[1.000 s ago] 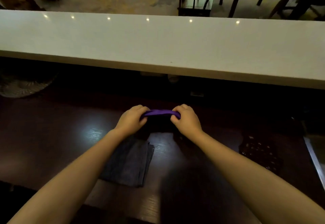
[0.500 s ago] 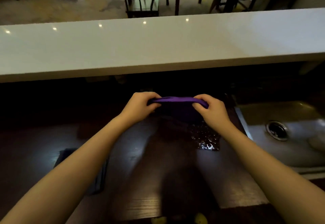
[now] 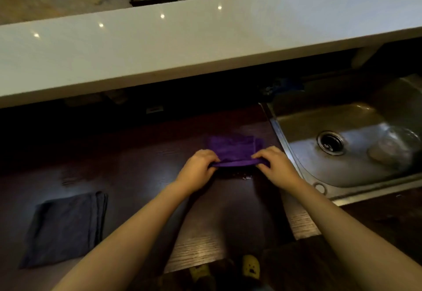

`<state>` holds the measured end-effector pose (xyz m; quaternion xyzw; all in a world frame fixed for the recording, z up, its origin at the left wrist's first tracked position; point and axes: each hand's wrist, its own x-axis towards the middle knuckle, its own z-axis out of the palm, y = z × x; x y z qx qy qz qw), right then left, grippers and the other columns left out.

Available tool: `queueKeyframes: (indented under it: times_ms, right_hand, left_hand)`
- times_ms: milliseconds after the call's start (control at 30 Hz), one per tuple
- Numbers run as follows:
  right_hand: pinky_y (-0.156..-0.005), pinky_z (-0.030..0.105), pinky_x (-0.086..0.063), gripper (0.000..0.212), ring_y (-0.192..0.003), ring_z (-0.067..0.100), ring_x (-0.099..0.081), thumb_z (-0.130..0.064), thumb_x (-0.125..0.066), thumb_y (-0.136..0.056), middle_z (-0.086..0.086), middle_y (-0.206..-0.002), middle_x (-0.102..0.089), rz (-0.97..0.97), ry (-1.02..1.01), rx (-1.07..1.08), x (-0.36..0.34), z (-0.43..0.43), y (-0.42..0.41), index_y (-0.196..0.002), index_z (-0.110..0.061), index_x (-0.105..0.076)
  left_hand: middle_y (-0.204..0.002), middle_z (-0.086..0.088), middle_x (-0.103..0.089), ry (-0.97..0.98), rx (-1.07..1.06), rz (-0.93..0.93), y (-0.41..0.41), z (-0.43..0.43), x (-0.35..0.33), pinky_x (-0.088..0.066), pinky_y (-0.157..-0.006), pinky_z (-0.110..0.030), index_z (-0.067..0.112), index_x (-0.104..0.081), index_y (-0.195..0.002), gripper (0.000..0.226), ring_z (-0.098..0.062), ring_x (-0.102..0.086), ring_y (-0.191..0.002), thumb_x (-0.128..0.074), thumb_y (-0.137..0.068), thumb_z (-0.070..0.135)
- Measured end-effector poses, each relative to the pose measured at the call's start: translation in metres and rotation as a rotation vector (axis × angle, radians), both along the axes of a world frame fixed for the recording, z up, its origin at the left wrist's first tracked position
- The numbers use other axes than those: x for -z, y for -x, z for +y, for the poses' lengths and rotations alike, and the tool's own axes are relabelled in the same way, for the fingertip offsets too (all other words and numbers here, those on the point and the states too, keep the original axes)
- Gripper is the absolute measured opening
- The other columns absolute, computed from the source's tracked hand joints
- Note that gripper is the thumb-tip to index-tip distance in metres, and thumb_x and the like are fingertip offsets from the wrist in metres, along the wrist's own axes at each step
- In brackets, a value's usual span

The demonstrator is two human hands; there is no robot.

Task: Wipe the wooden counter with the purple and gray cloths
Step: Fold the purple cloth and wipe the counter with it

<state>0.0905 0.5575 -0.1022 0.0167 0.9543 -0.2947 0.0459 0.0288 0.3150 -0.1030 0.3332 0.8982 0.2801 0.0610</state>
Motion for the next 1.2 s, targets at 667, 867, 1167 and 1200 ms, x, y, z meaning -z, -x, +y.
queueKeyframes:
  times_ms: [667,867,1167,1200]
  right_hand:
    - [-0.104,0.066,0.018,0.082,-0.141,0.035,0.022,-0.081,-0.013,-0.07,0.004,-0.158,0.015,-0.03,-0.453,-0.345,0.04,-0.062,0.052,-0.145,-0.047,-0.002]
    - [-0.106,0.065,0.013,0.081,-0.143,0.033,0.016,-0.08,-0.007,-0.07,0.002,-0.16,0.009,0.002,-0.465,-0.346,0.043,-0.07,0.099,-0.144,-0.048,-0.003]
    - [-0.114,0.054,0.004,0.048,-0.146,0.021,-0.009,-0.042,-0.032,-0.098,-0.005,-0.157,-0.022,0.133,-0.323,-0.307,0.047,-0.066,0.105,-0.145,-0.032,-0.029]
    - [-0.115,0.052,0.001,0.046,-0.145,0.02,-0.014,-0.039,-0.035,-0.099,-0.003,-0.155,-0.026,0.158,-0.29,-0.283,0.049,-0.065,0.107,-0.144,-0.029,-0.032]
  left_hand:
    - [-0.156,-0.001,-0.015,0.442,-0.505,0.1,0.015,-0.062,0.053,0.002,-0.112,-0.058,0.033,-0.018,-0.143,0.063,-0.022,-0.002,-0.144,-0.018,-0.087,0.059]
    - [-0.156,-0.002,-0.014,0.454,-0.504,0.114,0.014,-0.063,0.054,0.001,-0.112,-0.059,0.032,-0.017,-0.144,0.061,-0.022,-0.003,-0.144,-0.019,-0.088,0.058]
    - [-0.156,-0.001,-0.015,0.434,-0.505,0.119,0.013,-0.063,0.054,0.003,-0.112,-0.058,0.032,-0.017,-0.144,0.06,-0.021,-0.002,-0.143,-0.02,-0.089,0.057]
    - [-0.156,-0.001,-0.014,0.432,-0.507,0.118,0.013,-0.064,0.054,0.003,-0.112,-0.057,0.032,-0.017,-0.144,0.06,-0.021,-0.002,-0.143,-0.02,-0.089,0.057]
